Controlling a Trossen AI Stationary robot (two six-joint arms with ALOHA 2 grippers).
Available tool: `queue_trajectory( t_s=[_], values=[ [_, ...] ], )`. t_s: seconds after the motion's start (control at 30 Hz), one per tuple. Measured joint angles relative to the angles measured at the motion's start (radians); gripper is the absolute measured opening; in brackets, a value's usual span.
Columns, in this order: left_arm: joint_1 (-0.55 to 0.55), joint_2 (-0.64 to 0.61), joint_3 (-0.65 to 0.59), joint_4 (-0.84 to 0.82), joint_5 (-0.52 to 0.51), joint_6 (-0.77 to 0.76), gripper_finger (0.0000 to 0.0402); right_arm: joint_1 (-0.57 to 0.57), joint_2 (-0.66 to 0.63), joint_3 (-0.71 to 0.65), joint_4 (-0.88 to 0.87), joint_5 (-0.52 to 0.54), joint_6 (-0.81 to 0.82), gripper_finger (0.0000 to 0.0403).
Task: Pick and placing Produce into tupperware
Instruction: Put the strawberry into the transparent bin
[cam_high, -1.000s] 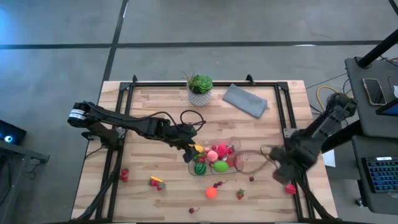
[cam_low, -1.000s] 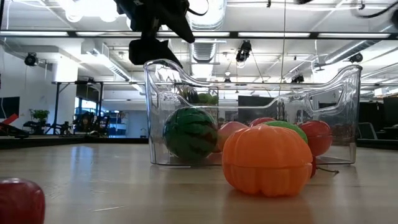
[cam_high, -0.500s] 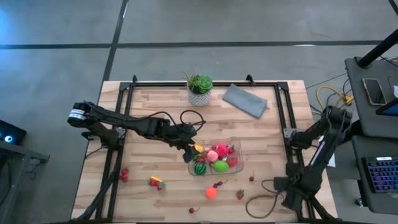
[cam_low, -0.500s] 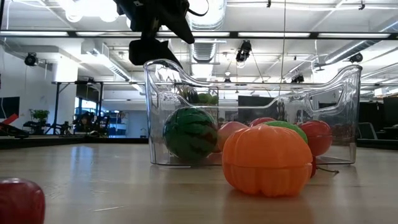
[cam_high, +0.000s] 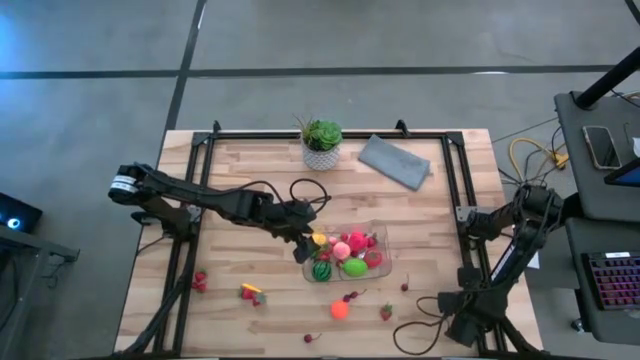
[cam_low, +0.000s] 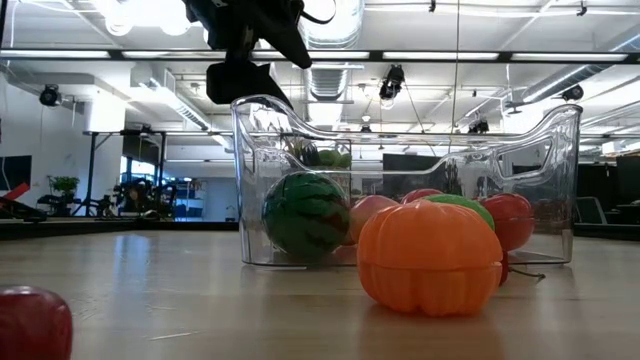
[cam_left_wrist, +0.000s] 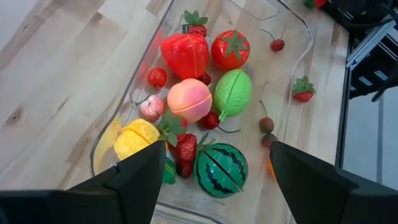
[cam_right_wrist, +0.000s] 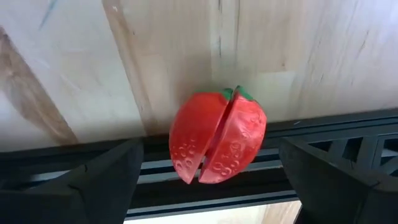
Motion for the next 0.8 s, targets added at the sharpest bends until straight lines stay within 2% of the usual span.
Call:
queue_trajectory(
  t_s=[0.23,0.4,0.8],
  values=[
    [-0.003,0.000,0.000,-0.007,0.003,0.000,0.0274,0.000,0.015,0.000,0.026,0.062,0.031,0.0368],
    [-0.003,0.000,0.000,-0.008,0.014,0.001,0.0274,-0.002,0.029,0.000,0.029,0.068,0.027,0.0368],
    [-0.003,0.000,0.000,-0.007,0.053,0.000,0.0274,-0.003,0.063,-0.013,0.037,-0.003,0.050,0.0368]
  ],
)
